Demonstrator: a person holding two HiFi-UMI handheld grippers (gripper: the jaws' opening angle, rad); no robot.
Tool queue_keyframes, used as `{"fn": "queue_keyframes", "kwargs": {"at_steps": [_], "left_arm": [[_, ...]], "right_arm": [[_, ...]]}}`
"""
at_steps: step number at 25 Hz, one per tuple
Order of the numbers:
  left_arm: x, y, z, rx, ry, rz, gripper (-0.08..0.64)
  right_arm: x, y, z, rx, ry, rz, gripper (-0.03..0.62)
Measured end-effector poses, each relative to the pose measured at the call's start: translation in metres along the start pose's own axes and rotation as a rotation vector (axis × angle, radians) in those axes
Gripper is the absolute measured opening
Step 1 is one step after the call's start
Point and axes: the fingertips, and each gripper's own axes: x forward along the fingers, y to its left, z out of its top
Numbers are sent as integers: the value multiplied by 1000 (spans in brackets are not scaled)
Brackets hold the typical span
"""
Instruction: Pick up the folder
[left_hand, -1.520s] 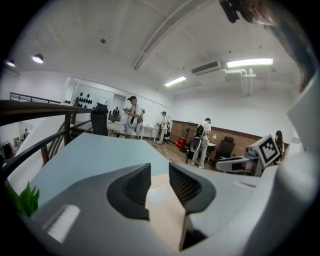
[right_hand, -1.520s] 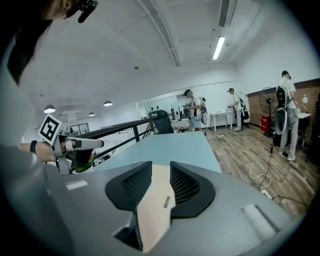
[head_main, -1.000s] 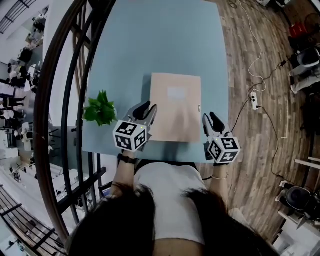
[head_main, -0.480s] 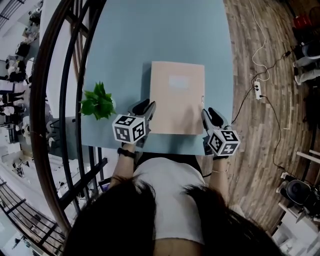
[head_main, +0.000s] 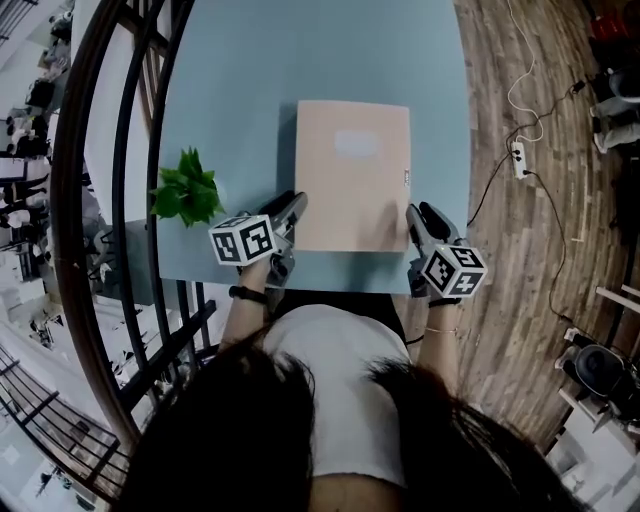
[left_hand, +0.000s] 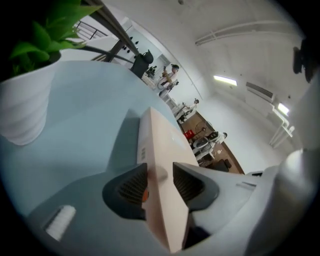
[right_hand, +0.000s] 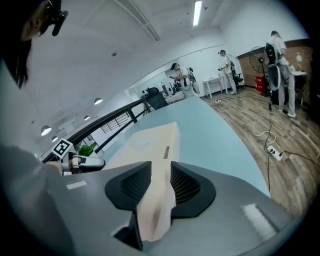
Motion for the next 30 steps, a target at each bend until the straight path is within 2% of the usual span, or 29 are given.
{"fn": "queue_keyframes", "kwargs": {"at_steps": [3,9,14,20,26,30], "left_arm": [[3,2,-7,12,42,12,176],[4,17,-9,-8,62,45,198],[5,21,-13,-57,44,11,198],[5,24,-16,-99,33,-27,199],[4,25,-16,-137,29,-56,209],[5,24,-16,-143,25,-64,209]], "right_arm": [[-3,-1,-4,28,2,12,95],[-4,-1,-8,59,14,44,95],[-2,-4,-10,88,25,57,96],[9,-6,-17,142,74,81,155],[23,-8,-23,232,126,158,251],[29,-10,-29,272,157,196,276]]}}
